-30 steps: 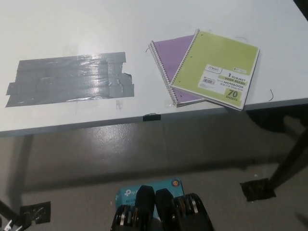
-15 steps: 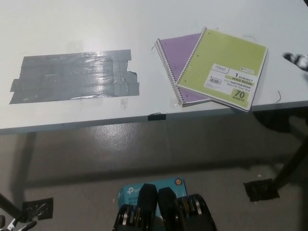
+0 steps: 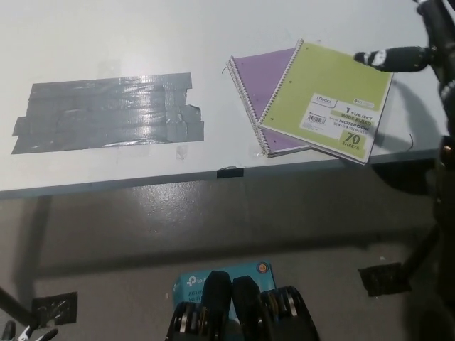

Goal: The robot uses its right hand to align two notebooks stacked together until they are fully overlapped

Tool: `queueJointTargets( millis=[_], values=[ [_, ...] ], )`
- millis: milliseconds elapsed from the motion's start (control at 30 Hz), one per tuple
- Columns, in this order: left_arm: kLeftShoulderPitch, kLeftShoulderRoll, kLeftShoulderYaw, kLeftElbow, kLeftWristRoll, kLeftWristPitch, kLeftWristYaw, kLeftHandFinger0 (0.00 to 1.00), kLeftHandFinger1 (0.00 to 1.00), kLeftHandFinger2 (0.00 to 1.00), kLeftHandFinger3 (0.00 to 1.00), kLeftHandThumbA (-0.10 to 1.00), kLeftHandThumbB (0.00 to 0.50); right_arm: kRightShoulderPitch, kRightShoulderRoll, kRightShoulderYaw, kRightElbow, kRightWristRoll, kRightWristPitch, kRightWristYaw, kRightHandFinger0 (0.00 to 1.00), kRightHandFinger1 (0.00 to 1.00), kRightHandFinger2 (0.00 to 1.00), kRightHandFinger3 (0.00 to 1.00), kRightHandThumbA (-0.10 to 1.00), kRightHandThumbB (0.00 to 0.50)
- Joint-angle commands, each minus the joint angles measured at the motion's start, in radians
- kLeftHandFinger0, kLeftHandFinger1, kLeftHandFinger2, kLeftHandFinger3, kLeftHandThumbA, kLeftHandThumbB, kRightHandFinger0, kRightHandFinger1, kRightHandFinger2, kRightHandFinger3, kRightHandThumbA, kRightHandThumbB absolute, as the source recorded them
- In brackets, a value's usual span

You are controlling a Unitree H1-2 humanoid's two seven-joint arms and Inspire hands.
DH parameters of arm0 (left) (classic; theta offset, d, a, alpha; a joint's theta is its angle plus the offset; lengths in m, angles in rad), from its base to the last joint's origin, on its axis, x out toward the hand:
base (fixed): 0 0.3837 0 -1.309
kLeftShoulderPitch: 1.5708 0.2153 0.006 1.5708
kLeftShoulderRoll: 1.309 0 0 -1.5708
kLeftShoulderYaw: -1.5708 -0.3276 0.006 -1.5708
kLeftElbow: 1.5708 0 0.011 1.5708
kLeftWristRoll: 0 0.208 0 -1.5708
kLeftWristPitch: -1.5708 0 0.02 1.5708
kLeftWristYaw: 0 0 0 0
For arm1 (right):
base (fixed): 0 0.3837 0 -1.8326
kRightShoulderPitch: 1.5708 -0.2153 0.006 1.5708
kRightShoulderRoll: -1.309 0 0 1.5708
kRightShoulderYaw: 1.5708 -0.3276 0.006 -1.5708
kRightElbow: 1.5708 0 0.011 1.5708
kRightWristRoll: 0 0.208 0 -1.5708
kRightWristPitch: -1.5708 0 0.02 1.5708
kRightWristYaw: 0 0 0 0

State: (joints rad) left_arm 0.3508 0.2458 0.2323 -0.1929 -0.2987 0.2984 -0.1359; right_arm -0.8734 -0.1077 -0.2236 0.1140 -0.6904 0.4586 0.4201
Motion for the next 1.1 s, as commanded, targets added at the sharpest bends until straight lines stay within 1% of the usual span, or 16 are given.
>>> queueJointTargets(
  millis=[0,33,133,200,233,367,433,500,567,600,667,733,800,833,933,1067],
  values=[
    [0.007,0.017,-0.004,-0.032,0.003,-0.009,-0.017,0.72,0.75,0.88,1.0,1.0,0.341,-0.1,0.019,-0.029,0.029,-0.087,0.011,0.023,1.0,1.0,1.0,1.0,1.0,0.173],
    [0.008,0.015,-0.004,-0.031,0.002,-0.022,-0.02,0.71,0.74,0.86,1.0,1.0,0.322,-0.119,0.045,-0.037,0.053,-0.093,0.011,0.014,1.0,1.0,1.0,1.0,1.0,0.172],
    [0.007,0.011,-0.007,-0.036,0.01,-0.018,-0.013,0.7,0.72,0.85,1.0,1.0,0.332,-0.133,0.065,-0.022,0.106,-0.119,0.011,-0.009,1.0,1.0,1.0,1.0,1.0,0.167],
    [0.007,0.013,-0.012,-0.041,0.016,-0.018,-0.012,0.71,0.74,0.88,1.0,1.0,0.321,-0.14,0.043,0.048,0.192,-0.158,0.011,-0.058,1.0,1.0,1.0,1.0,1.0,0.207],
    [0.006,0.012,-0.014,-0.042,0.018,-0.017,-0.011,0.71,0.74,0.88,1.0,1.0,0.323,-0.14,0.037,0.066,0.213,-0.173,0.011,-0.071,1.0,1.0,1.0,1.0,1.0,0.213],
    [0.0,0.009,-0.021,-0.043,0.019,-0.019,-0.013,0.69,0.72,0.86,1.0,1.0,0.325,-0.135,0.03,0.107,0.266,-0.22,0.011,-0.085,1.0,1.0,1.0,1.0,1.0,0.214],
    [-0.003,0.007,-0.025,-0.049,0.023,-0.011,-0.008,0.69,0.71,0.85,1.0,1.0,0.336,-0.126,0.012,0.159,0.294,-0.241,0.011,-0.106,1.0,1.0,1.0,1.0,1.0,0.227],
    [-0.003,0.006,-0.03,-0.044,0.028,-0.025,-0.012,0.66,0.71,0.84,1.0,1.0,0.347,-0.114,-0.008,0.22,0.341,-0.215,0.011,-0.147,1.0,1.0,1.0,1.0,1.0,0.25],
    [-0.007,0.005,-0.035,-0.043,0.031,-0.026,-0.011,0.65,0.7,0.83,1.0,1.0,0.348,-0.109,-0.013,0.227,0.352,-0.177,0.011,-0.164,1.0,1.0,1.0,1.0,1.0,0.246],
    [-0.01,0.0,-0.035,-0.045,0.027,-0.018,-0.007,0.64,0.7,0.82,1.0,1.0,0.319,-0.1,-0.013,0.23,0.352,-0.16,0.004,-0.196,1.0,1.0,1.0,1.0,1.0,0.242],
    [-0.012,-0.004,-0.037,-0.048,0.02,-0.007,-0.006,0.64,0.7,0.81,1.0,1.0,0.315,-0.084,-0.015,0.243,0.36,-0.151,-0.02,-0.258,1.0,1.0,1.0,1.0,1.0,0.256],
    [-0.009,-0.005,-0.039,-0.05,0.013,0.001,-0.01,0.64,0.7,0.79,1.0,1.0,0.294,-0.067,-0.014,0.263,0.352,-0.153,-0.025,-0.289,1.0,1.0,1.0,1.0,1.0,0.266],
    [-0.005,0.001,-0.046,-0.045,0.013,-0.011,-0.024,0.64,0.69,0.8,1.0,1.0,0.25,-0.054,-0.003,0.283,0.352,-0.156,-0.025,-0.331,1.0,1.0,1.0,1.0,1.0,0.28],
    [-0.004,0.002,-0.048,-0.043,0.013,-0.014,-0.025,0.64,0.69,0.8,1.0,1.0,0.247,-0.051,-0.004,0.29,0.352,-0.156,-0.023,-0.339,1.0,1.0,1.0,1.0,1.0,0.28],
    [0.0,0.006,-0.058,-0.042,0.019,-0.023,-0.028,0.63,0.69,0.81,1.0,1.0,0.286,-0.048,0.001,0.292,0.364,-0.135,-0.017,-0.372,1.0,1.0,1.0,1.0,1.0,0.293],
    [0.0,0.006,-0.064,-0.043,0.017,-0.024,-0.026,0.63,0.69,0.82,1.0,1.0,0.294,-0.056,0.014,0.276,0.393,-0.097,-0.022,-0.437,1.0,1.0,1.0,1.0,1.0,0.297]
  ],
)
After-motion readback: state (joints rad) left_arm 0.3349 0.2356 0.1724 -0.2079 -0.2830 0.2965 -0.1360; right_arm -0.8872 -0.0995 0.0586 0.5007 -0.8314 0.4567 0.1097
